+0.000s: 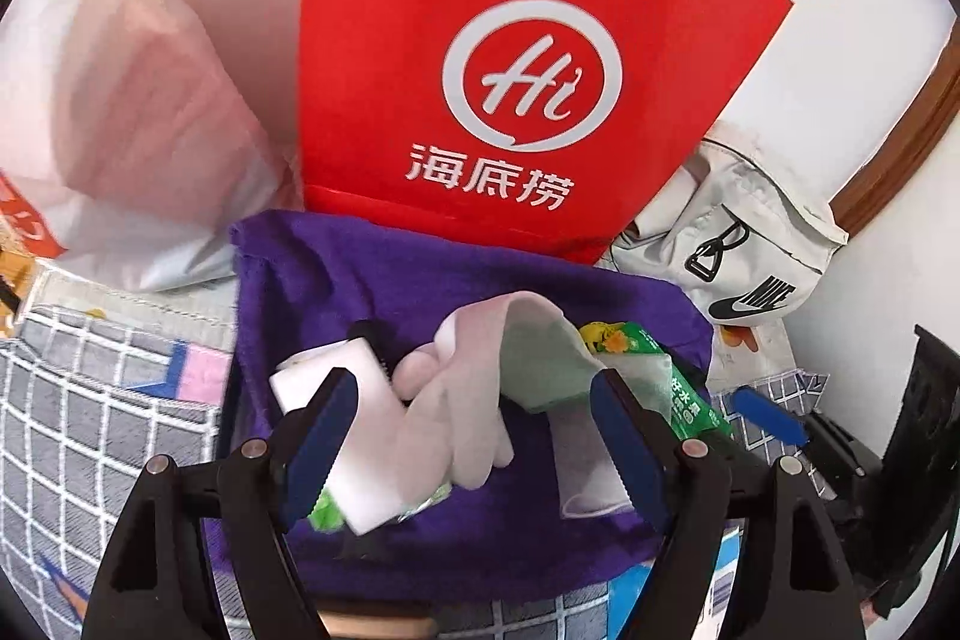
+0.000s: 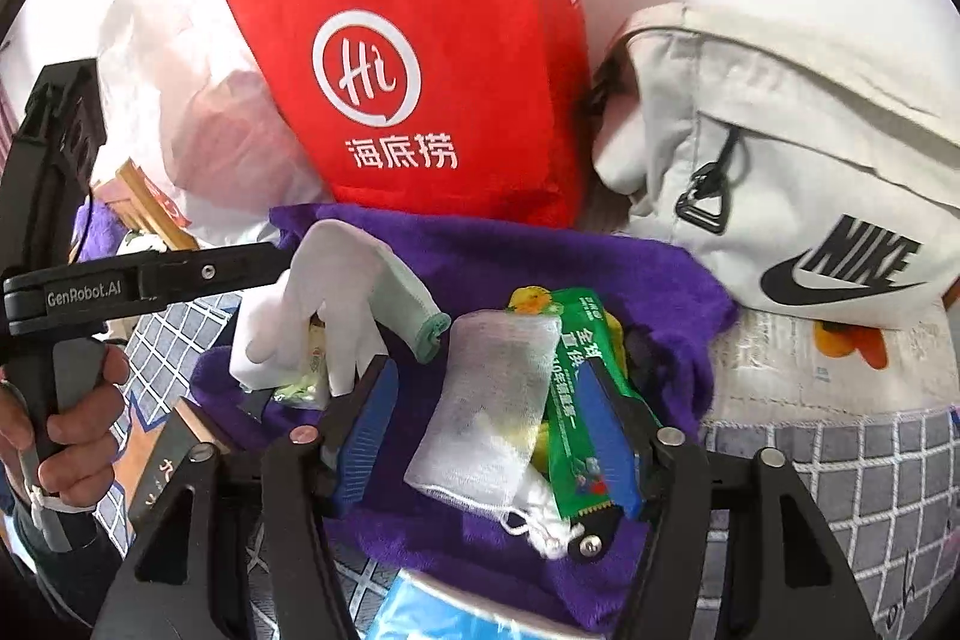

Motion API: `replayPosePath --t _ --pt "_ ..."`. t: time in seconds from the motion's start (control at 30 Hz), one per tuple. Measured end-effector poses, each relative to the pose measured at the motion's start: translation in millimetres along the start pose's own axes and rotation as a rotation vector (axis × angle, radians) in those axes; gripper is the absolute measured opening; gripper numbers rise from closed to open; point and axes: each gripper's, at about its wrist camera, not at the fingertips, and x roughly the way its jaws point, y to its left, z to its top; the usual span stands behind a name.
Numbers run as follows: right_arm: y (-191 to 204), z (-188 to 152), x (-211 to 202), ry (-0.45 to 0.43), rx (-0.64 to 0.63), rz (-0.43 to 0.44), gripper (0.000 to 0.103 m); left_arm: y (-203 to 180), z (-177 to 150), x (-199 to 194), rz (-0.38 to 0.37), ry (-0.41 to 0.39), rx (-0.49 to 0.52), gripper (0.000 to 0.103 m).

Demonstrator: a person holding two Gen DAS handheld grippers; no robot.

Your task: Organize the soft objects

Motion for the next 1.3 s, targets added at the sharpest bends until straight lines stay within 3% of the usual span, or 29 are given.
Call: replayPosePath --t 0.07,0.2,0.37,0.47,0.53,0.67,0.77,0.9,1.3 --pt "2 0 -10 -0.001 0.009 -0.042 0.077 0 -3 -9 0.018 0.004 0.003 0.079" --pt "2 -3 -31 -0.010 0.064 0.014 0.077 0 -14 -29 0.026 0.012 0.000 0.079" --pt "15 -17 -59 -0.012 0.056 -0.021 0.077 -4 -35 -68 0.042 -0.012 -0.003 0.079" --pt "26 -31 -83 -0.024 0.061 -0.034 0.078 -10 -52 -91 0.059 -0.017 0.012 0.088" --pt "33 -41 -97 -0.024 0.056 -0.070 0.079 -13 -65 -105 0.060 -0.020 0.016 0.088" --pt "46 -61 -129 -0.064 0.057 -0.101 0.097 -23 -92 -133 0.061 -0.033 0.039 0.088" --pt "58 -78 -154 -0.107 0.049 -0.130 0.103 -28 -112 -157 0.078 -0.057 0.043 0.092" --pt "72 -102 -185 -0.142 0.030 -0.176 0.103 -32 -139 -185 0.092 -0.096 0.056 0.095" --pt "99 -167 -248 -0.181 0.042 -0.189 0.103 -49 -218 -255 0.187 -0.214 0.084 0.095"
